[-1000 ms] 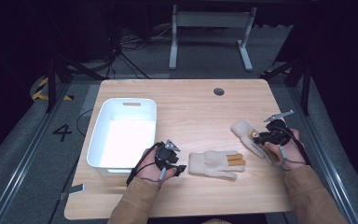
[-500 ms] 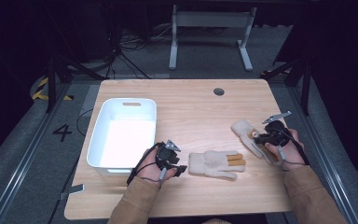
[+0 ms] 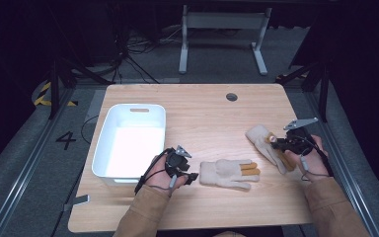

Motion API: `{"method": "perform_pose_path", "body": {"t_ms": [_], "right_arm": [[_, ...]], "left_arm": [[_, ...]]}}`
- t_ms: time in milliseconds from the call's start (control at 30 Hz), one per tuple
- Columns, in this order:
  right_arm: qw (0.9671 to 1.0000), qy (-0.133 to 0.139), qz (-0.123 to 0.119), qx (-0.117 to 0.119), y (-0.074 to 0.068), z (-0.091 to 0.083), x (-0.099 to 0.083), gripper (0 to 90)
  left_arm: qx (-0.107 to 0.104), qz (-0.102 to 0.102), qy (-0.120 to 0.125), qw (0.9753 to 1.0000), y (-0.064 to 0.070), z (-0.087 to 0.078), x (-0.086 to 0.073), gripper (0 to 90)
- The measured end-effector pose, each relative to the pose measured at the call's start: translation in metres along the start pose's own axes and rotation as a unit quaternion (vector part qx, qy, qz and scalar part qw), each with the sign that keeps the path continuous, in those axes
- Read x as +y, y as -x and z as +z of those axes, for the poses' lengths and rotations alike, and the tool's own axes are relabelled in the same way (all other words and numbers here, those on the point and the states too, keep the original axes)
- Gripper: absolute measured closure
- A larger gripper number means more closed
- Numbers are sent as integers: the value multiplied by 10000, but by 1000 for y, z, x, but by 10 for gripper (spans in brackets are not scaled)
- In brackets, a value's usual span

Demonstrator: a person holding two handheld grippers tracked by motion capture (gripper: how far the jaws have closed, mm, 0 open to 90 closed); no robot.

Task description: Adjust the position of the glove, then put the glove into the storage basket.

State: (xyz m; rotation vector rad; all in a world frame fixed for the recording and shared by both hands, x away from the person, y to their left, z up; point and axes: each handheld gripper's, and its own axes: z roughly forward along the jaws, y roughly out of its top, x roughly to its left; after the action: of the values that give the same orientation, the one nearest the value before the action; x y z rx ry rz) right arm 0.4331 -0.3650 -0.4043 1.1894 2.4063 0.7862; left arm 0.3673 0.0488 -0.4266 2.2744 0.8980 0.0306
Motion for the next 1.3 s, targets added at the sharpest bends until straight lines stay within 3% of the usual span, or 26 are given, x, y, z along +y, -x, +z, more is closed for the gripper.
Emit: {"method": "perform_pose_path", "body": {"t_ms": [567, 733, 1100, 1300], "right_arm": [[9990, 376, -179, 176, -4, -24, 6, 749], [9976, 510, -381, 286, -10, -32, 10, 749], [9929, 665, -785, 598, -27, -43, 20, 750], [9881, 794, -993, 862, -37, -49, 26, 750]], "left_arm": [[-31, 37, 34, 10000, 1, -3, 1, 523], [-66, 66, 28, 10000, 2, -3, 1, 520], [-109, 114, -14, 9999, 2, -4, 1, 502], [-131, 107, 0, 9999, 3, -5, -1, 503]]}}
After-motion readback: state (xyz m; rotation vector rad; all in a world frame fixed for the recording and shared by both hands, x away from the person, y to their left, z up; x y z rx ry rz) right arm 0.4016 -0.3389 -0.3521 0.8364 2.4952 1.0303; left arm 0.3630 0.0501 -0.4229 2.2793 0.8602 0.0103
